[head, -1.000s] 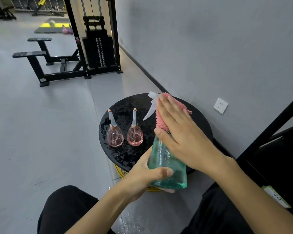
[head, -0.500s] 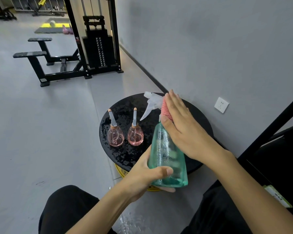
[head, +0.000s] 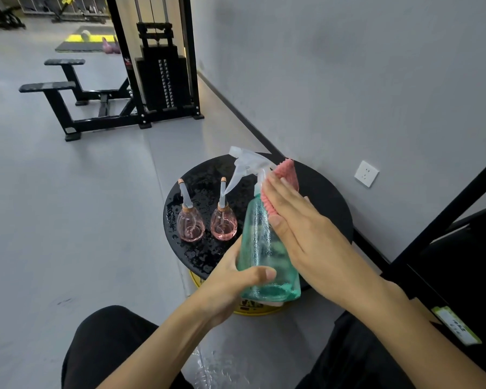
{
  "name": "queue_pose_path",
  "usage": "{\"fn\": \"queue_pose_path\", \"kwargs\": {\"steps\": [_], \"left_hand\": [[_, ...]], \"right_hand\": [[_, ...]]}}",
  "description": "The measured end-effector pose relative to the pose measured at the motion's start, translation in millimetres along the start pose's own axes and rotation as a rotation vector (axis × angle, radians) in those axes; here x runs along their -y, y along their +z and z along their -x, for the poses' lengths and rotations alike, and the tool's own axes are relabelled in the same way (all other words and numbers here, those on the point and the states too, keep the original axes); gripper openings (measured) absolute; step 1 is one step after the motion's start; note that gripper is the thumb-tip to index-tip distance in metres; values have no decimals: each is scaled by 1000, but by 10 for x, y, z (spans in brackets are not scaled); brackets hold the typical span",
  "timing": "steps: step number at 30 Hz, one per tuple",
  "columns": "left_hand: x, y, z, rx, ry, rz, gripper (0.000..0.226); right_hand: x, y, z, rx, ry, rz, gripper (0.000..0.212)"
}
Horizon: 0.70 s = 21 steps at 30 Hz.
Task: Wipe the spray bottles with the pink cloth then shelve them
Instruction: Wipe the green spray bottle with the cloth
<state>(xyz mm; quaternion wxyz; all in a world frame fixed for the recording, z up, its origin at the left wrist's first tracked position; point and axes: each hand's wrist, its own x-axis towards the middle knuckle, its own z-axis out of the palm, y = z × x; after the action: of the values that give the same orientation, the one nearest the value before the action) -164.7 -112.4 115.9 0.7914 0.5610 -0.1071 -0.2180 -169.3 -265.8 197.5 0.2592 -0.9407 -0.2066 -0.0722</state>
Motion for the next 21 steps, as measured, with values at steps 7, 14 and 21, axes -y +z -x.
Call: {"fn": "queue_pose_path", "kwargs": {"steps": [7,14,21], "left_hand": [[3,23,0,14,41,-26,85],[3,79,-24,15,51,-43,85],[-19,-85,-41,-70,22,-18,88]], "right_hand": [[12,47,97,-80,12,-144,58],[-50,169,-13,-308,13,-302,47],[-183,89,96,-259,99,-389,37]]}}
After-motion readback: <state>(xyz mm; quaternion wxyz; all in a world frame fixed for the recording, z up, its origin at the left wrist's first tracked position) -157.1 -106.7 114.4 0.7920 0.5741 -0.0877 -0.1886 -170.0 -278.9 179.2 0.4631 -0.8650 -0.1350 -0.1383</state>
